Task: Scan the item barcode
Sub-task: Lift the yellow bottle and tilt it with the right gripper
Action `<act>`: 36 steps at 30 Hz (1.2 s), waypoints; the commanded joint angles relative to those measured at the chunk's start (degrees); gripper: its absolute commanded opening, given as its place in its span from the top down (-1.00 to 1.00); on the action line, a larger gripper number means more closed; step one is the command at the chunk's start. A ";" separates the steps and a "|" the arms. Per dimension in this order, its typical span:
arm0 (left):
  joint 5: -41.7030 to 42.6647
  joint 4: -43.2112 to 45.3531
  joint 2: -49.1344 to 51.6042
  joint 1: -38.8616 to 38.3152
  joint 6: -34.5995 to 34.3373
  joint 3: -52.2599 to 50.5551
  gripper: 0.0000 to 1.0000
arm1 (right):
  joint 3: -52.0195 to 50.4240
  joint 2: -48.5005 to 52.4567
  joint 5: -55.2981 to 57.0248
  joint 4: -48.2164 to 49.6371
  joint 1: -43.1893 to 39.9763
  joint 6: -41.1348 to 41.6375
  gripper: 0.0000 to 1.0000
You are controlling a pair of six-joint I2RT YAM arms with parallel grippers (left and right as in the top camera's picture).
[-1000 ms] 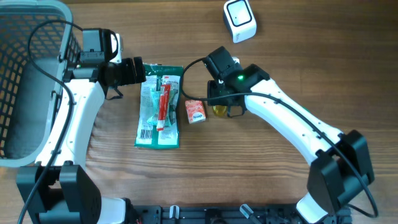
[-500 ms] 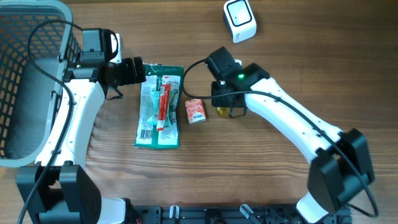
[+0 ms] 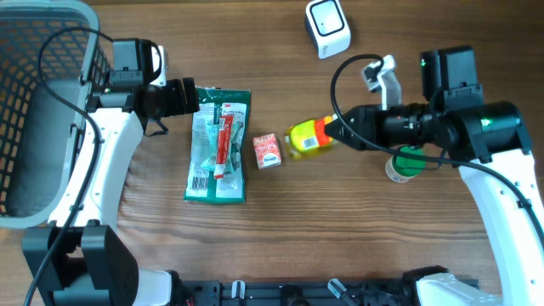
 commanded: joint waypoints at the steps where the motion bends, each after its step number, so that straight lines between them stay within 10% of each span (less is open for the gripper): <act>1: 0.46 0.17 -0.22 0.20 0.94 0.39 -1.00 | -1.88 -0.35 -13.57 0.72 -0.17 -6.73 0.32; 15: 0.46 0.15 -0.22 0.20 0.94 0.39 -1.00 | -17.07 -0.35 -18.08 20.46 -0.15 6.05 0.34; 36: 0.46 0.17 -0.22 0.20 0.94 0.39 -1.00 | -23.80 -0.37 -19.21 18.56 8.07 6.97 0.32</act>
